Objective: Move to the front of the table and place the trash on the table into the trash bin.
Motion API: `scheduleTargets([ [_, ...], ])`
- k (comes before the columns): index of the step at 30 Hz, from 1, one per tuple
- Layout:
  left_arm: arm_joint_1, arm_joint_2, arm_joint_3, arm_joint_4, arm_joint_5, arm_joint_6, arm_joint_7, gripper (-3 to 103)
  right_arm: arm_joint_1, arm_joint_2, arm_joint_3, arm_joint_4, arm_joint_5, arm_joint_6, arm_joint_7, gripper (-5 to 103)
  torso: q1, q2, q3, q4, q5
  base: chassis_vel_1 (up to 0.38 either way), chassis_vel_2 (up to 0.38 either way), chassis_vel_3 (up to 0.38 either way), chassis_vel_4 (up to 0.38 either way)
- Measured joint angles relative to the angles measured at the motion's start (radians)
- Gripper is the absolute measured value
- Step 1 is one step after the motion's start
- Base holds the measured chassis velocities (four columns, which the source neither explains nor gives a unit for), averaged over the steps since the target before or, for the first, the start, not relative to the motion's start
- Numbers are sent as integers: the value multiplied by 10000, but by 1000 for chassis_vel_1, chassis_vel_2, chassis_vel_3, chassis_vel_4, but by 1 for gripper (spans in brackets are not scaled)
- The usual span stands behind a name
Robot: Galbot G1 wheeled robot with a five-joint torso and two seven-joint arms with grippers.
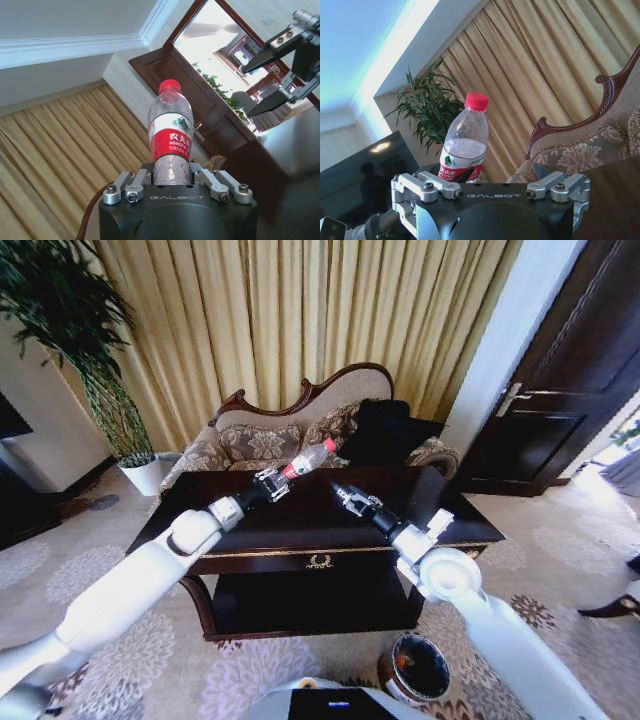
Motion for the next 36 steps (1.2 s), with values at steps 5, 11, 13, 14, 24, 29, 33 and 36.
scheduleTargets([
  [5,-237,-87,454,-155,-56,120,-183,32,513,-45,-48,-287,290,-139,2,100,0,1,0,1,0,0,0,0,0],
  [11,-299,-93,777,-338,-45,212,-279,32,756,14,-173,-443,307,-246,-58,100,0,1,0,2,0,0,0,0,0],
  [13,-299,-79,805,-372,-51,232,-282,32,773,35,-175,-459,298,-260,-62,100,0,0,0,1,-1,0,0,0,0],
  [14,-303,-52,858,-394,-57,243,-282,32,798,50,-177,-464,293,-287,-63,100,0,1,0,2,0,0,0,0,0],
  [24,-557,-83,1347,-452,-132,330,-396,32,1179,42,-465,-488,228,-422,150,100,0,1,0,2,-1,0,0,0,0],
  [29,-708,-136,1536,-449,-146,358,-419,32,1281,37,-556,-530,192,-456,189,100,-1,0,-1,1,-1,0,0,0,0],
  [33,-851,-164,1747,-471,-181,438,-465,32,1341,95,-692,-610,78,-478,201,100,0,0,0,0,-1,0,0,0,0],
  [36,-927,-190,1823,-475,-222,498,-500,32,1448,184,-798,-678,29,-479,244,100,0,1,-1,1,-1,0,0,0,0],
])
